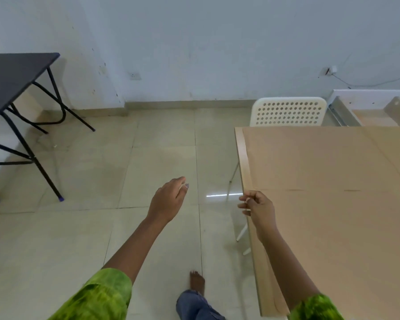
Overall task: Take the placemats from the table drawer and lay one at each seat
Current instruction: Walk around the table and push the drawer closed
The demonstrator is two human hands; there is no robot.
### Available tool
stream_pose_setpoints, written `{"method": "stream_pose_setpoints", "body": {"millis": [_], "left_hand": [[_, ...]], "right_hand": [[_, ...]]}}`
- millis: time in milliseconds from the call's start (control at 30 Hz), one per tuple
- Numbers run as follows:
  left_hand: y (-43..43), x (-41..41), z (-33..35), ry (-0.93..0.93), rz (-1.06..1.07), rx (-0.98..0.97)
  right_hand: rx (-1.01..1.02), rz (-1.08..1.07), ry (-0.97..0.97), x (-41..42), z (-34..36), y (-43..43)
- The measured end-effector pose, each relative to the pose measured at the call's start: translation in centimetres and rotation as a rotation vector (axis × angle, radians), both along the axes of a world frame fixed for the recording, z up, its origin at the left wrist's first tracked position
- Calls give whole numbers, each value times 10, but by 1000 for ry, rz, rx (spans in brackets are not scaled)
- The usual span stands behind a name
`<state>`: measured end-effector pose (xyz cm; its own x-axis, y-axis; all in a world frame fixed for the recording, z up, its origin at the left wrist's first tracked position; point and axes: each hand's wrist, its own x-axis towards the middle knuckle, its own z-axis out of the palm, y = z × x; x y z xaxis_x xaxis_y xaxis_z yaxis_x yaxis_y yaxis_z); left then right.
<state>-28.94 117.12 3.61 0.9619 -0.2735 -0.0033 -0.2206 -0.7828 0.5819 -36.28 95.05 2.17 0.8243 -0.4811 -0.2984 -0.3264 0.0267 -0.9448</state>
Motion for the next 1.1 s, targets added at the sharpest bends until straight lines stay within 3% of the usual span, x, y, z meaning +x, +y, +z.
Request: {"method": "stream_pose_setpoints", "body": {"millis": [500,867,1100], "left_hand": [[-29,267,18,168,-87,-231],[-84,450,28,212,-397,-322],[-168,547,26,298,-536,-346]], "right_hand": [[57,-137,34,239,16,-6],[87,-462,8,382,33,-34],[73,-611,-17,458,38,-101]]}}
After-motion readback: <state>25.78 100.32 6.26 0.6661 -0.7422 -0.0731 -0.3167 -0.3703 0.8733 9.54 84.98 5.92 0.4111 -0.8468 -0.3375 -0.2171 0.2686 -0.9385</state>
